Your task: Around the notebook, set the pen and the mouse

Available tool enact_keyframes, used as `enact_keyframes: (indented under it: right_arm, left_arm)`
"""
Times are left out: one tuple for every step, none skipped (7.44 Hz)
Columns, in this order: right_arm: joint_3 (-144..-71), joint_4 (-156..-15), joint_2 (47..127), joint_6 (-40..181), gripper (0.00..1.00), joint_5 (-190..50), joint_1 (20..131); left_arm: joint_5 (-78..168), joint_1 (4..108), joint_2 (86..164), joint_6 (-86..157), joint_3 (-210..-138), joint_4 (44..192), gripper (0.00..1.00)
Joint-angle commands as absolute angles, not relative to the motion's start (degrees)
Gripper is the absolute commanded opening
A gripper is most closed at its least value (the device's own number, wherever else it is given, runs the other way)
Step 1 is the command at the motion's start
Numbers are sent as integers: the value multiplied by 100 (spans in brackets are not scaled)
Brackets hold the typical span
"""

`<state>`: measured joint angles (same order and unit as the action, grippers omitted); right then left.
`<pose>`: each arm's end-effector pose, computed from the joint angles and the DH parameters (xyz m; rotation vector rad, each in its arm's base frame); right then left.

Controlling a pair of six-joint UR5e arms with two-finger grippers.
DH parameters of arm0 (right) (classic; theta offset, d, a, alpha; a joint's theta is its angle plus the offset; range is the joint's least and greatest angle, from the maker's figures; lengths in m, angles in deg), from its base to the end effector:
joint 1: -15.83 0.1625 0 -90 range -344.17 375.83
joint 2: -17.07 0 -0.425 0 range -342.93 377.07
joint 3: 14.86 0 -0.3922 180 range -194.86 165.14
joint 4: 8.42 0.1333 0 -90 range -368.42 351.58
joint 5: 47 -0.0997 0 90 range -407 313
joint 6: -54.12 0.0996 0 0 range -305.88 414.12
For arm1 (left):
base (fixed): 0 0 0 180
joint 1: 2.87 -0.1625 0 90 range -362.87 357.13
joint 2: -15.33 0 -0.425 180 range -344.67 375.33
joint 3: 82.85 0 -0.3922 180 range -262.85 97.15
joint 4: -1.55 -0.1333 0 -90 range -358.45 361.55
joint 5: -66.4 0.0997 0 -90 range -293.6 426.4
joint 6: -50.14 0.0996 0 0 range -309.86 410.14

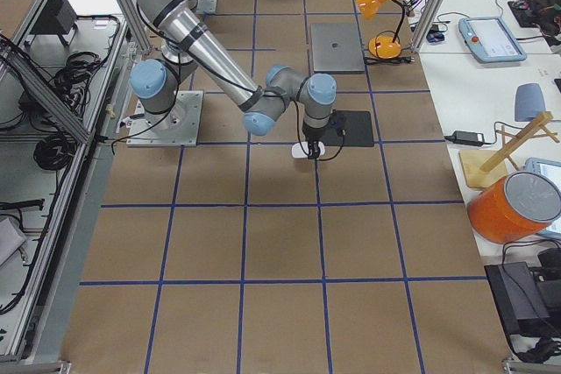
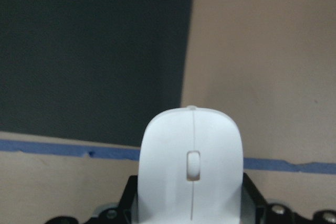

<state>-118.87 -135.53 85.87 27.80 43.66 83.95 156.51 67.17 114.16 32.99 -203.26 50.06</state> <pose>-0.0924 -0.5848 0.2364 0.1205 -3.1150 0.0399 0.0362 -0.4896 0.2388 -0.9986 2.9750 -0.0615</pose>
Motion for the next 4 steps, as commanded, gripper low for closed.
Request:
enact_keyframes:
  right_arm:
    - [-10912,-13463,7820,3443,30,4300,8948]
    - [-10681,-13454,7511,3461,30,4308,8948]
    - [-10696,-13445,7429,3470,30,4317,8948]
    - [-10705,-13454,7411,3478,33,4317,8948]
  left_arm:
    - [15640,8179,11551,518,-19925,5190,0]
    - [15440,8821,11700,-852,-19556,5322,0]
    - [15298,9367,11919,-1866,-19274,5367,0]
    - [15297,9851,12156,-3060,-19150,5271,0]
